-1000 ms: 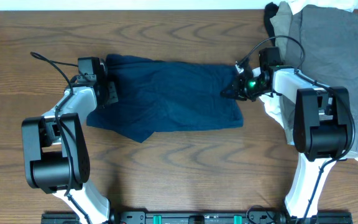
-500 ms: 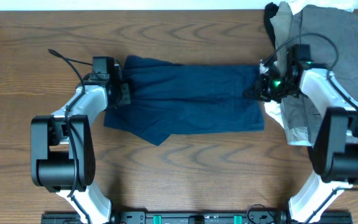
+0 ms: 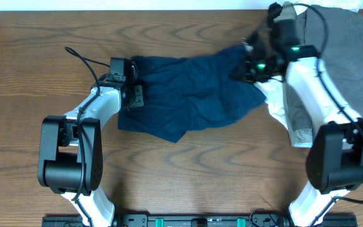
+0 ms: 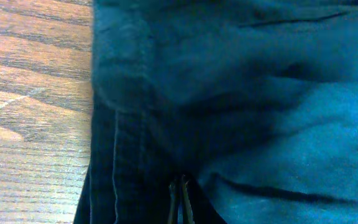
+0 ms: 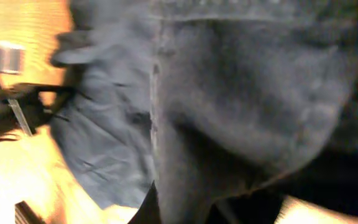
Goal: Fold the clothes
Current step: 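Fold the right end of the navy shorts leftward over the left end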
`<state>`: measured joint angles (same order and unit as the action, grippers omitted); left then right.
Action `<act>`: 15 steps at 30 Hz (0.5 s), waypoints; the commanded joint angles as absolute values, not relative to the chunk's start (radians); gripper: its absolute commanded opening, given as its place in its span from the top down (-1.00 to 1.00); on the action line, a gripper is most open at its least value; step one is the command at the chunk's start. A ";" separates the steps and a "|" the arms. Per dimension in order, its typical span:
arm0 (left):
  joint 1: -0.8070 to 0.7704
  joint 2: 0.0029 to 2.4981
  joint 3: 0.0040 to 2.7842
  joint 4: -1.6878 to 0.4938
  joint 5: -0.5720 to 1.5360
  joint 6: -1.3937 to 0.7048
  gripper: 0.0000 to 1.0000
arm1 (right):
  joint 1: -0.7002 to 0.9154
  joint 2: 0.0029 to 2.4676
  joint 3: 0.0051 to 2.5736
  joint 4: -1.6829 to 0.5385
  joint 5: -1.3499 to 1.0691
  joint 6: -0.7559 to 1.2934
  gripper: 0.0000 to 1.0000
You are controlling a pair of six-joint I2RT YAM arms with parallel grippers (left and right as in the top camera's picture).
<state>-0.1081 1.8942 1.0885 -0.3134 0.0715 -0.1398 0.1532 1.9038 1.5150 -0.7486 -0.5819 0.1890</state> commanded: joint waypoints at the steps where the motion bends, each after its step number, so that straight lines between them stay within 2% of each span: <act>1: -0.119 1.915 1.077 -0.328 0.086 -0.170 0.88 | 0.275 1.880 1.546 -0.663 -0.568 0.360 0.97; 10: -0.120 1.915 1.077 -0.309 0.086 -0.171 0.88 | 0.511 1.900 1.546 -0.445 -0.395 0.538 0.98; 15: -0.119 1.915 1.077 -0.300 0.086 -0.171 0.88 | 0.589 1.945 1.545 -0.371 -0.344 0.584 0.98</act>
